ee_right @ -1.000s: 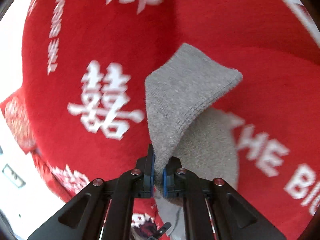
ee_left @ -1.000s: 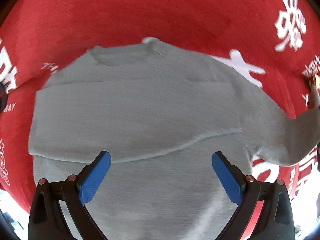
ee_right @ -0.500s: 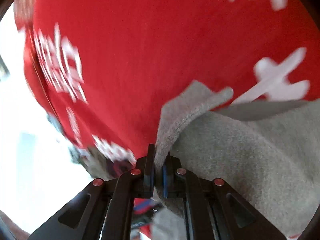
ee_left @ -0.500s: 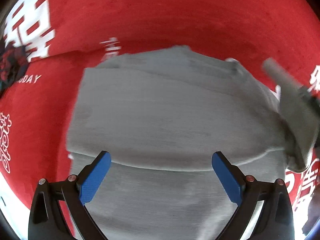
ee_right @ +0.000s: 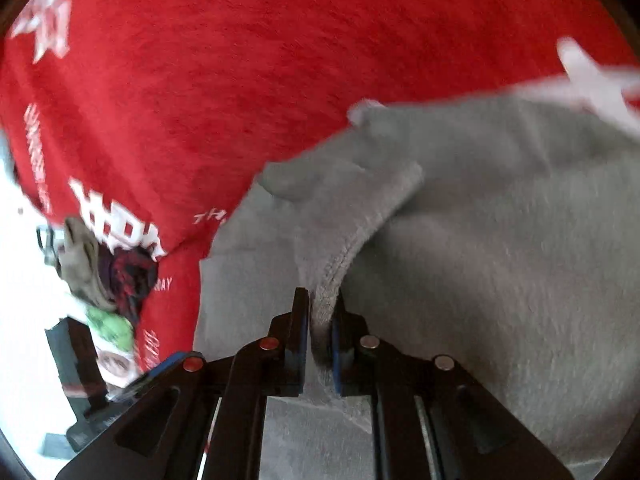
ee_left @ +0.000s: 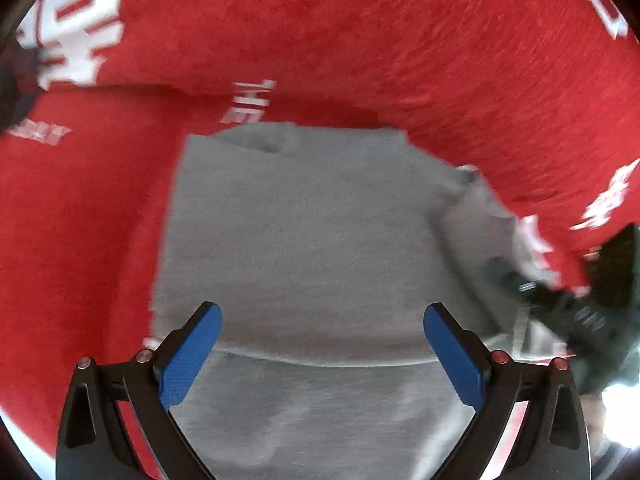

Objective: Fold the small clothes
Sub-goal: 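Fold the held sleeve across the sweater body toward the left gripper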

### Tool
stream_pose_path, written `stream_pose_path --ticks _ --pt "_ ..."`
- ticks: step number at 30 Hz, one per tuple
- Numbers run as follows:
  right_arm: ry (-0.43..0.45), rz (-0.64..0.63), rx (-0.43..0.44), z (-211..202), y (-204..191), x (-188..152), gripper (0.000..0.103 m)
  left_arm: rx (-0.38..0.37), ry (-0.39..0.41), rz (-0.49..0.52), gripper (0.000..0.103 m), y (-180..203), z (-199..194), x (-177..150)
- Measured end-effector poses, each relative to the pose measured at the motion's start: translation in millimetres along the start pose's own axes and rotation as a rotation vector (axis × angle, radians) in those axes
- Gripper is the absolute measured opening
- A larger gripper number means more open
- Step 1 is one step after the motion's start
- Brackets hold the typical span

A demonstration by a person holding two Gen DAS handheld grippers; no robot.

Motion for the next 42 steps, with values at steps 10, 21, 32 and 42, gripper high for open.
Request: stream_pose_path --ticks 10,21,32,42 --pt "-0.178 -0.295 -0.027 35 -56 -41 0.019 -0.273 -0.104 -0.136 0.101 -10 42 9" --pt "-0.158 -0.112 -0.010 -24 2 -68 0.044 -0.320 -0.105 -0.149 0.101 2 44 15" --pt "-0.060 0.292 0.024 -68 92 -92 0.049 -0.267 -0.165 -0.135 0.007 10 55 15" --pt "0.180 0.652 0.110 -97 165 -76 0.050 -0.342 -0.008 -0.006 0.007 45 -5 53"
Point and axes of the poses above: each gripper's, at about its wrist camera, not at the fingertips, and z roughly the way its jaws point, y to its right, x to its top, the point moved 1 cm from there along z, roughly the way its jaws point, and after that the axes turned 7 degrees about -x, right-handed, at the moved point
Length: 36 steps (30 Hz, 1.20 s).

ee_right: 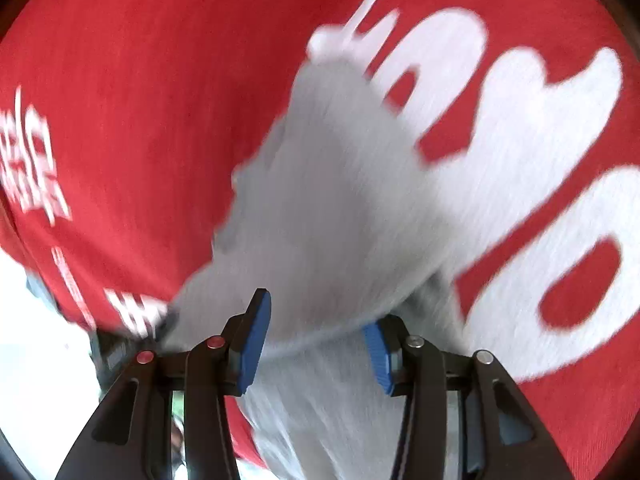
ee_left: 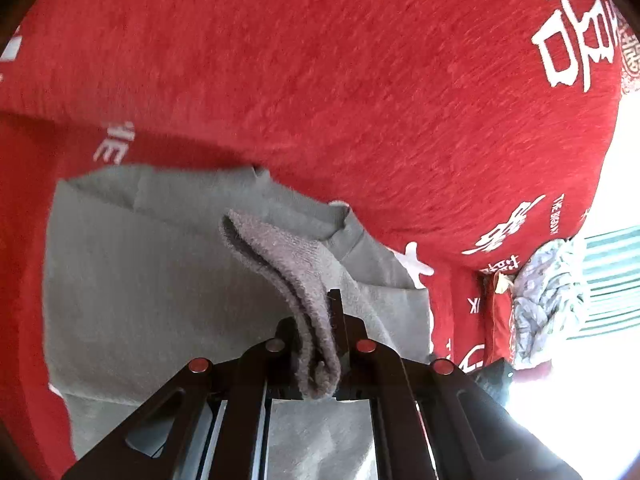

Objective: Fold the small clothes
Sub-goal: 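Fold the held sleeve across the sweater body toward the left gripper, then lay the sleeve flat and open the right gripper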

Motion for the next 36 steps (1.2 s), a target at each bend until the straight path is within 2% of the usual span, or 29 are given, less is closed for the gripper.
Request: stream_pose_path --ticks 3,5,9,12,15,17,19,23,25,26,27,28,31,34,36 --pt "0.080 0.026 0.017 -21 3 18 0.050 0.019 -0.006 -0.010 0.007 -9 2 1" --pt "0.070 -0.005 -0.006 -23 4 23 0.049 0.074 -0.038 -0.008 0.007 -23 13 -9" --pt "0.041 -0.080 -0.101 -15 15 21 0.042 0.181 -0.112 -0.039 0.007 -55 39 -38" --pt "0.008 -0.074 -0.083 -19 19 19 0.041 0.148 -0.076 -0.067 0.007 -62 34 -44" --pt "-0.032 -0.193 -0.142 -35 5 14 0.044 0.165 -0.080 -0.052 0.007 -58 32 -40" --pt "-0.008 -0.260 -0.162 -50 -3 17 0.044 0.178 -0.084 -0.035 0.007 -55 32 -35" --pt "0.012 -0.267 -0.179 -54 -4 33 0.044 0.182 -0.079 -0.022 0.007 -48 28 -31" --pt "-0.049 -0.189 -0.129 -20 -2 71 0.045 0.185 -0.065 0.013 0.007 -35 23 -22" --pt "-0.119 -0.170 -0.103 10 -3 81 0.045 0.189 -0.060 0.031 0.007 -28 21 -17" --pt "-0.164 -0.166 -0.114 23 -5 83 0.044 0.195 -0.056 0.045 0.007 -25 19 -15" --pt "-0.167 -0.188 -0.130 28 -10 83 0.022 0.198 -0.053 0.057 0.007 -22 18 -13" --pt "-0.170 -0.244 -0.165 29 -19 82 0.010 0.200 -0.048 0.068 0.007 -19 16 -11" --pt "-0.090 -0.441 -0.267 16 -47 77 0.008 0.215 -0.047 0.087 0.007 -18 20 -12" --pt "-0.082 -0.496 -0.385 23 -42 81 0.008 0.298 -0.082 0.057 0.007 -35 34 -25" --pt "-0.076 -0.487 -0.386 26 -33 84 0.008 0.302 -0.071 0.034 0.007 -43 30 -34"
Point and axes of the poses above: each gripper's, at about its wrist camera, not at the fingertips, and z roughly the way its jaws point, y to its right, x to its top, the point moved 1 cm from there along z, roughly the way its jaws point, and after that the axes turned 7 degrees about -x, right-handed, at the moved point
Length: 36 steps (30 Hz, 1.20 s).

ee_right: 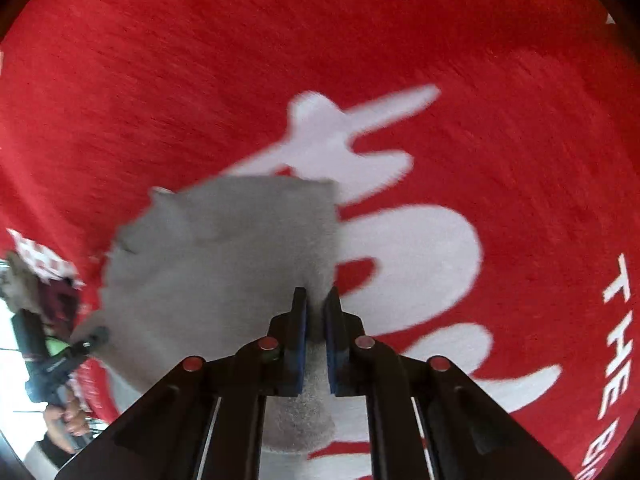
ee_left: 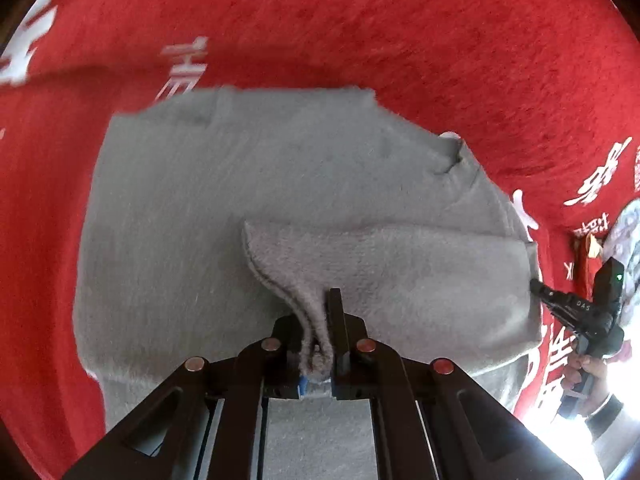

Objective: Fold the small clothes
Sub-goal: 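Lay the sleeve flat and open the right gripper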

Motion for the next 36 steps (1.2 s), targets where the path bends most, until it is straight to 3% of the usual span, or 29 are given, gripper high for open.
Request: stream_pose_path --ticks 2,4,6,7,11,16,19,22,24,28,36 --pt "0.013 0.000 -0.016 -3 1 -2 0.008 0.015 -0.003 -0.003 0.007 -4 -8 -5" --pt "0.021 -0.025 -0.070 -8 0 -5 0.010 0.103 -0.004 0.005 0.022 -9 -19 -8" --pt "0.024 -0.031 -0.116 -14 -1 -8 0.012 0.199 0.011 0.011 0.053 -14 -29 -9" --pt "0.027 -0.031 -0.139 -19 -2 -10 0.012 0.218 0.026 0.008 0.058 -19 -37 -10" --pt "0.049 -0.041 -0.148 -41 -11 -27 0.012 0.178 0.043 -0.020 0.059 -29 -63 -10" --pt "0.061 -0.108 -0.082 -55 -42 -47 0.012 0.165 0.041 0.067 0.059 -2 -55 -6" --pt "0.039 -0.157 -0.060 -44 -63 -52 0.012 0.230 0.014 0.130 0.059 21 -27 -7" --pt "0.000 -0.238 -0.132 -19 -81 -61 0.012 0.330 -0.022 0.141 0.059 16 -7 -14" --pt "-0.039 -0.292 -0.217 -3 -76 -70 0.011 0.305 0.009 0.123 0.061 7 -11 -21" --pt "-0.001 -0.316 -0.184 -10 -64 -80 0.009 0.288 0.005 0.105 0.062 -4 -22 -27" --pt "-0.054 -0.219 -0.153 -14 -52 -85 0.011 0.338 -0.030 0.098 0.062 -4 -37 -36"
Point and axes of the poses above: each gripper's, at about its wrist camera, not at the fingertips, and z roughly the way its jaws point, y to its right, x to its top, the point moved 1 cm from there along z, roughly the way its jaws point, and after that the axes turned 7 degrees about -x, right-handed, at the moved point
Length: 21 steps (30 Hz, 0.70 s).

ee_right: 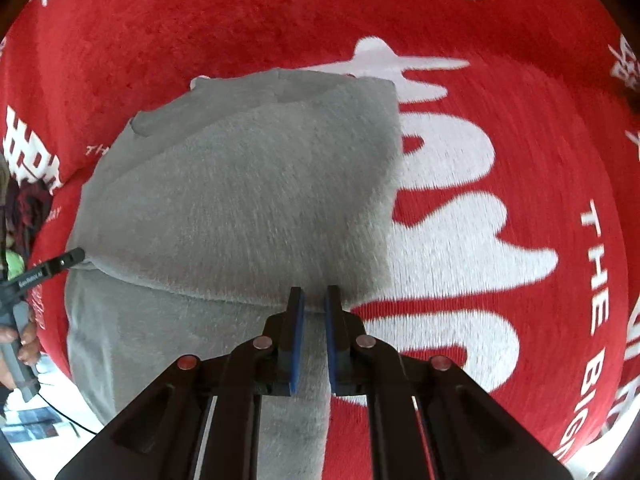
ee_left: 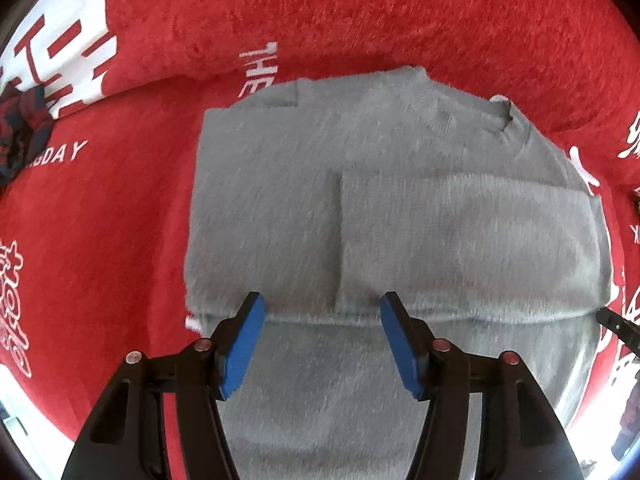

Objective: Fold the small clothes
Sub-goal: 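Lay the sleeve flat and open the right gripper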

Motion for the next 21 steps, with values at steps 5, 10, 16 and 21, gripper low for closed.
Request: stream_pose_path --ticks 5,10,16,21 --pt "-0.027 0.086 0.011 -12 14 -20 0.015 0.020 -0.023 -0.002 0.062 5 -10 -13" --pt "-0.031 0.119 0.027 -24 15 -31 0.017 0.026 -0.030 0.000 0.062 17 -21 -25" --pt "-0.042 0.126 0.056 -32 8 -34 0.027 0.025 -0.039 0.008 0.062 32 -25 -29" --pt "-0.055 0.119 0.084 -38 6 -37 0.036 0.027 -0.056 0.024 0.062 46 -25 -34"
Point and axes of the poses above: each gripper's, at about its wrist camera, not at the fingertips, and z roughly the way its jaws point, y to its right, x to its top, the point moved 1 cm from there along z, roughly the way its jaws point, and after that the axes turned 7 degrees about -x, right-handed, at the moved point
